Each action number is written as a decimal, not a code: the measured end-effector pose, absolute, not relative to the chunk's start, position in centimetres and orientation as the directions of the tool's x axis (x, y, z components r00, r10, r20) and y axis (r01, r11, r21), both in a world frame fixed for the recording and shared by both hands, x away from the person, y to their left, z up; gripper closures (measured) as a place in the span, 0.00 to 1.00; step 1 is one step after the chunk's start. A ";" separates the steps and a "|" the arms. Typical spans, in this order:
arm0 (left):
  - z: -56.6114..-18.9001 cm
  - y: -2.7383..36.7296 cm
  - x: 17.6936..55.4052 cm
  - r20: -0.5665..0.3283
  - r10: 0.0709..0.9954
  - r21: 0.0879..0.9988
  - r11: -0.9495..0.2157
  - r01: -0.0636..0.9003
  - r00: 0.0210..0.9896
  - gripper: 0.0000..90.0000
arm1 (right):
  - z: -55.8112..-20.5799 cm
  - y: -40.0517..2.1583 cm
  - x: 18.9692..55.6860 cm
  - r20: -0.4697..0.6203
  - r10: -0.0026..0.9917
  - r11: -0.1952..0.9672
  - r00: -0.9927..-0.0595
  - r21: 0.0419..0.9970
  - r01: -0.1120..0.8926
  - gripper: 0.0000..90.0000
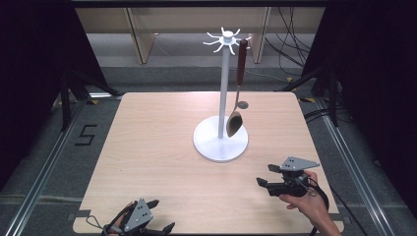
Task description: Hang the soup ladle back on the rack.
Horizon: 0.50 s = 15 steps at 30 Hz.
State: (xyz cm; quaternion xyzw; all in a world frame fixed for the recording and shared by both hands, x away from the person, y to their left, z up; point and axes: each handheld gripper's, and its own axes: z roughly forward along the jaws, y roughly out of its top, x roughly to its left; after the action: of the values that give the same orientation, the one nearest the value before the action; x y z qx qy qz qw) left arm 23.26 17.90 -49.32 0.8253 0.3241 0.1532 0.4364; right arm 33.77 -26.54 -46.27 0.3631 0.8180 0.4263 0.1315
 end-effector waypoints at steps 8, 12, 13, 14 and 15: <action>-49.4 17.8 23.2 -0.032 0.670 0.819 -0.408 0.403 0.742 0.17 | -47.1 -26.6 33.1 0.074 0.695 0.399 -0.715 0.788 0.470 0.33; -49.3 18.0 23.3 -0.009 0.666 0.814 -0.428 0.392 0.746 0.17 | -47.4 -26.5 32.5 0.073 0.706 0.392 -0.705 0.788 0.475 0.32; -49.3 18.0 23.3 -0.009 0.667 0.813 -0.429 0.393 0.745 0.17 | -47.5 -26.5 32.4 0.064 0.704 0.400 -0.707 0.787 0.470 0.32; -49.3 18.0 23.3 -0.013 0.668 0.815 -0.424 0.395 0.744 0.17 | -47.6 -26.4 32.1 0.083 0.706 0.394 -0.703 0.780 0.487 0.32; -49.4 17.9 23.3 -0.023 0.665 0.821 -0.414 0.394 0.747 0.17 | -47.7 -26.4 32.1 0.075 0.698 0.404 -0.712 0.780 0.478 0.32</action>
State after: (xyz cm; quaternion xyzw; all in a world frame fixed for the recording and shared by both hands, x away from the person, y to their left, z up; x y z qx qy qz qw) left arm 23.31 17.93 -49.36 0.8264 0.3202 0.1551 0.4364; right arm 32.05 -26.44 -47.65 0.3553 0.8273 0.4145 0.1326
